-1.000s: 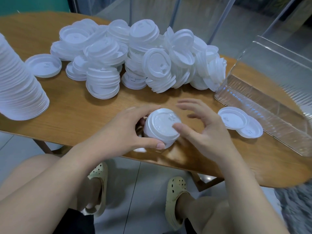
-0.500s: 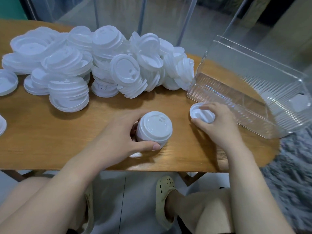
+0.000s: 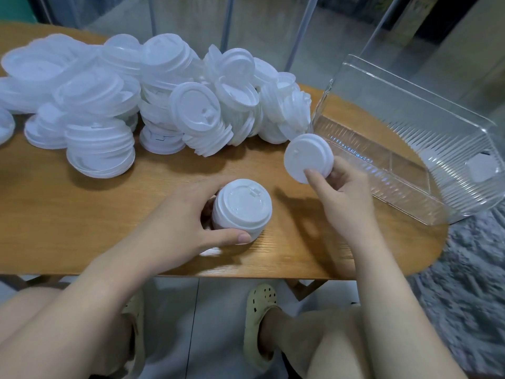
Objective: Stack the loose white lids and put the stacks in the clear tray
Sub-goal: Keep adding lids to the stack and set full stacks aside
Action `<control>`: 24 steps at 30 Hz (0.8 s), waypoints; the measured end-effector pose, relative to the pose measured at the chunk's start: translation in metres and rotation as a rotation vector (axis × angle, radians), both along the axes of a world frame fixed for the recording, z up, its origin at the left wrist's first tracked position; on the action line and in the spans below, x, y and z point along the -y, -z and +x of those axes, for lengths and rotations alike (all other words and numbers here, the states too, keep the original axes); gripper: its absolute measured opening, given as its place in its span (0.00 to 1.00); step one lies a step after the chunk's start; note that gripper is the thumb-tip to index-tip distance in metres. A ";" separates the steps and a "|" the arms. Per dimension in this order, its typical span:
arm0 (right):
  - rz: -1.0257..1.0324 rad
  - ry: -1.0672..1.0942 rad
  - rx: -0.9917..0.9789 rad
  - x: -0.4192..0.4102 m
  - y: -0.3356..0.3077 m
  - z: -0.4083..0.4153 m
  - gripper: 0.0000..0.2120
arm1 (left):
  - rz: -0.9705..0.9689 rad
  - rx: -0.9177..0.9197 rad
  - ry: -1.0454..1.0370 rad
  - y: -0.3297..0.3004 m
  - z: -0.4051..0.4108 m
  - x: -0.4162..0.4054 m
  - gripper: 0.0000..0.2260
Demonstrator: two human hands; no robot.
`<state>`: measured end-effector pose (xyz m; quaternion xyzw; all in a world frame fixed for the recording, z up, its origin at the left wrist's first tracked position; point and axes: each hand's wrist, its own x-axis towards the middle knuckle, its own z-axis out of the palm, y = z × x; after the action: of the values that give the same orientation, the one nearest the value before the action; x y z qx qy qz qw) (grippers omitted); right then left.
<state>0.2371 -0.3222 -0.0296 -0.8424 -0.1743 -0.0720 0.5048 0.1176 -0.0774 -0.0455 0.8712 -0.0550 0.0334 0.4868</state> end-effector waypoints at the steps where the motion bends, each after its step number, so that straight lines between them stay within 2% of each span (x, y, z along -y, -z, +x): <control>1: 0.080 -0.023 -0.046 -0.002 0.000 -0.002 0.05 | -0.001 -0.001 0.000 0.000 0.000 0.000 0.28; 3: 0.159 -0.059 -0.108 -0.005 0.003 -0.002 0.11 | -0.002 -0.005 0.002 0.000 0.000 0.000 0.28; 7: 0.069 -0.020 -0.065 -0.005 0.010 0.001 0.20 | 0.016 -0.003 0.003 0.000 0.000 0.001 0.28; 13: -0.058 0.058 -0.108 -0.002 0.015 0.006 0.10 | 0.026 0.003 0.002 0.002 0.001 0.001 0.29; 14: -0.092 0.054 -0.140 -0.003 0.015 0.006 0.13 | 0.027 0.004 0.001 0.002 0.001 0.001 0.29; 17: -0.266 0.010 -0.210 0.000 0.012 0.002 0.30 | 0.019 0.012 0.004 0.002 0.001 0.003 0.29; 19: -0.364 -0.028 -0.221 0.002 0.009 0.000 0.36 | 0.016 0.021 0.002 0.002 0.000 0.003 0.28; 22: -0.379 -0.037 -0.186 0.002 0.011 -0.002 0.37 | 0.023 0.024 0.000 0.002 0.001 0.003 0.28; 24: -0.279 0.001 -0.157 -0.001 0.013 -0.002 0.35 | 0.026 0.029 0.000 0.002 0.001 0.002 0.28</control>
<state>0.2349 -0.3209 -0.0423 -0.9074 -0.1422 0.0185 0.3950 0.1183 -0.0797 -0.0479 0.8768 -0.0624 0.0453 0.4747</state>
